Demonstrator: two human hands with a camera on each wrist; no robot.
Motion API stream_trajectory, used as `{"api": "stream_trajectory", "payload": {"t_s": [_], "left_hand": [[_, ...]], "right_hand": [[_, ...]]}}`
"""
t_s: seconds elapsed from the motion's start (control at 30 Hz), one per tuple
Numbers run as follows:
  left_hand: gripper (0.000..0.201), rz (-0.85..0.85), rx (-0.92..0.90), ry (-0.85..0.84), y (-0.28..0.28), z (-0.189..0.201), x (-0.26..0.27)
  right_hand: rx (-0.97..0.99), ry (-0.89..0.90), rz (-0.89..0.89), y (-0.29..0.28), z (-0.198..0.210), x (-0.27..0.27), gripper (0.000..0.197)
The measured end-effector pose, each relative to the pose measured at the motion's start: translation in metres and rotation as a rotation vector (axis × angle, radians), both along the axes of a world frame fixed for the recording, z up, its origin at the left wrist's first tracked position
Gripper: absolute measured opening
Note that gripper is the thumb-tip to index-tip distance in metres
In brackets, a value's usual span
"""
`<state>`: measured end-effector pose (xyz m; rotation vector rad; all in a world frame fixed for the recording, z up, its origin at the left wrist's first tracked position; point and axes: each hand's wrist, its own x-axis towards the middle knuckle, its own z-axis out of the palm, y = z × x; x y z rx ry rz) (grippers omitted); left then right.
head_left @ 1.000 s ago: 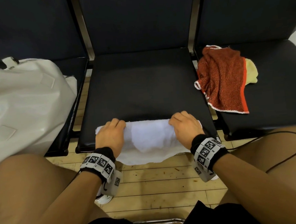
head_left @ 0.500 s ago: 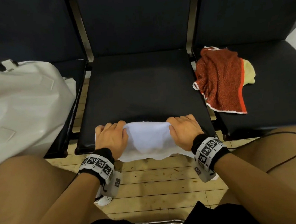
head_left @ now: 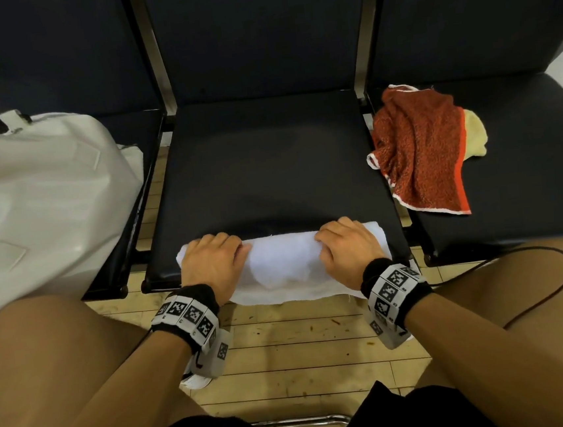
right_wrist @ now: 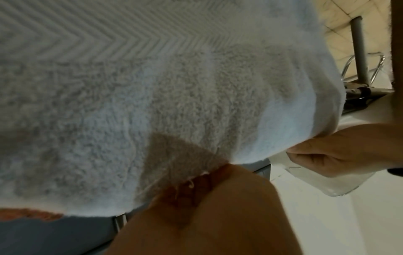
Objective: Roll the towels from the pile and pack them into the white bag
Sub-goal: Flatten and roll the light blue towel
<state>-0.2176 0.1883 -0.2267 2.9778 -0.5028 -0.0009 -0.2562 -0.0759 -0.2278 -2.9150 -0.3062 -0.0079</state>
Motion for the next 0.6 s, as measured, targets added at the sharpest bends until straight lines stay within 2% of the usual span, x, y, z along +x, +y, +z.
{"api": "stream_trajectory", "payload": {"t_s": [0.1, 0.17, 0.3, 0.47, 0.6], "left_hand": [[0.053, -0.017, 0.034, 0.072, -0.002, 0.001, -0.005], [0.057, -0.015, 0.054, 0.109, -0.002, 0.002, -0.004], [0.041, -0.013, 0.008, 0.031, -0.001, 0.004, -0.001], [0.046, 0.019, 0.001, 0.051, -0.001, 0.006, 0.0], [0.046, 0.035, -0.004, 0.026, 0.001, 0.002, 0.003]], "right_hand": [[-0.029, 0.074, 0.003, -0.004, 0.002, -0.003, 0.049], [-0.021, 0.116, -0.01, -0.005, 0.004, -0.001, 0.053], [-0.002, 0.087, -0.023, -0.005, 0.01, 0.001, 0.041], [0.044, 0.09, -0.1, -0.006, 0.028, -0.004, 0.033], [0.065, 0.06, -0.125, -0.009, 0.017, 0.004, 0.017]]}}
